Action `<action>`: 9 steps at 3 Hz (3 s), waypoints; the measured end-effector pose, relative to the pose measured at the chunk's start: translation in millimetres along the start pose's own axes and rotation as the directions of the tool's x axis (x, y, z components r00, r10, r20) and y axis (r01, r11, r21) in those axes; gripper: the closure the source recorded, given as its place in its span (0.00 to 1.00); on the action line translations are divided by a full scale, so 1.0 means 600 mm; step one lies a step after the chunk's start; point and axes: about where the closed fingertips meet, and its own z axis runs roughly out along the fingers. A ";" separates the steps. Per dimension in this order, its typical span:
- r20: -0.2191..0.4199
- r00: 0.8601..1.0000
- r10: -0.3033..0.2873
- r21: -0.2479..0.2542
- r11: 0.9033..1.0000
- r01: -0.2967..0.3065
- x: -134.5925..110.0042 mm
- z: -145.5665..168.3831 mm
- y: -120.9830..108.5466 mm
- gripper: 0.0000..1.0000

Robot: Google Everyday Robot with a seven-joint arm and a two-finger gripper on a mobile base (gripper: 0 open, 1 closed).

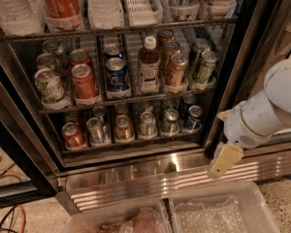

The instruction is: Pick orange can from bottom shelf of fridge

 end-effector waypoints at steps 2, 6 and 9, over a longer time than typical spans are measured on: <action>0.034 0.999 0.007 -0.038 0.999 -0.006 -0.011 0.041 0.011 0.00; 0.246 0.961 0.123 -0.112 0.989 -0.098 -0.087 0.251 0.076 0.00; 0.418 0.889 0.186 -0.092 0.982 -0.162 -0.141 0.325 0.101 0.00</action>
Offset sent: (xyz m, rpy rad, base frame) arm 0.0060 0.0340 -0.0499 0.1063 0.0555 0.0248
